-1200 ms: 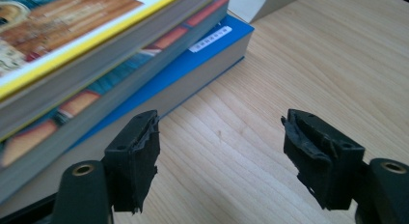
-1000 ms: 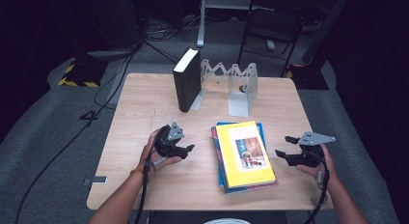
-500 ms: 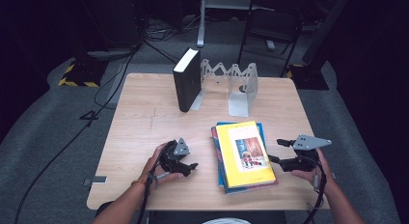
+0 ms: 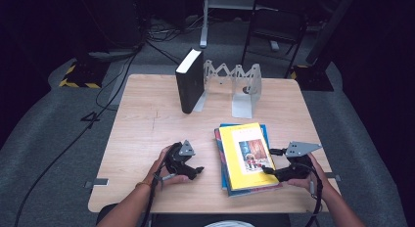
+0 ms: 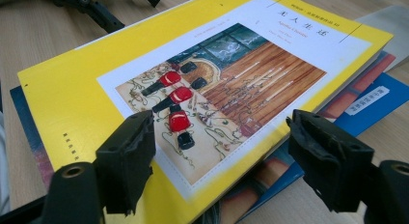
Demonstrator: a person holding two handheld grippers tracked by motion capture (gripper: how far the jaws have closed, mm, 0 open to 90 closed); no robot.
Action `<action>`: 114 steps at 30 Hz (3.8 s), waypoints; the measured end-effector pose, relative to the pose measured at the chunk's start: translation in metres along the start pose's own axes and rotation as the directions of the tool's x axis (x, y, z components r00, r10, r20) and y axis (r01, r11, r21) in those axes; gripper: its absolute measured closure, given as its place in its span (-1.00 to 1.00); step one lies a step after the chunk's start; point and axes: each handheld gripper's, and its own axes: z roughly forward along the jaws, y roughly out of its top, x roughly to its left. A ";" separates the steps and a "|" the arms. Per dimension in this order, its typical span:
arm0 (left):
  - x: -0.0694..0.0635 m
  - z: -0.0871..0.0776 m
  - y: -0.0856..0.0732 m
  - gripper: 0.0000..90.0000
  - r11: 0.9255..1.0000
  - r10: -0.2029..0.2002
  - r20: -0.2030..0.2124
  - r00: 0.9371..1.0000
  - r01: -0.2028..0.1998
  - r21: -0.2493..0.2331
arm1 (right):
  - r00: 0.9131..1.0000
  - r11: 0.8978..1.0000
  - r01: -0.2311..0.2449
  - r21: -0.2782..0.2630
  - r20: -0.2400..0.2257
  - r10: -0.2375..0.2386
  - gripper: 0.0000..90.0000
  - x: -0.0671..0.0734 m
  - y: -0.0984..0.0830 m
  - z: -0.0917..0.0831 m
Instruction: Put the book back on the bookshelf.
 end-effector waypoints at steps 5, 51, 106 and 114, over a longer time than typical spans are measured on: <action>0.001 0.003 0.003 -0.67 1.000 0.009 0.005 1.000 -0.009 0.001 | 0.996 0.998 -0.070 0.001 -0.046 0.070 -0.67 -0.005 -0.003 0.007; 0.002 0.008 0.054 -0.66 0.969 -0.150 0.242 0.959 0.191 -0.155 | 0.999 1.000 -0.005 -0.001 -0.047 0.004 -0.72 0.009 0.007 0.021; 0.013 0.030 0.073 -0.83 0.960 -0.205 0.263 0.943 0.246 -0.133 | 0.951 0.994 -0.051 0.095 -0.301 0.077 -0.48 0.006 0.010 0.001; 0.013 0.029 0.073 -0.83 0.959 -0.209 0.253 0.945 0.249 -0.137 | 0.962 0.995 -0.018 0.102 -0.269 0.045 -0.42 0.011 0.010 0.002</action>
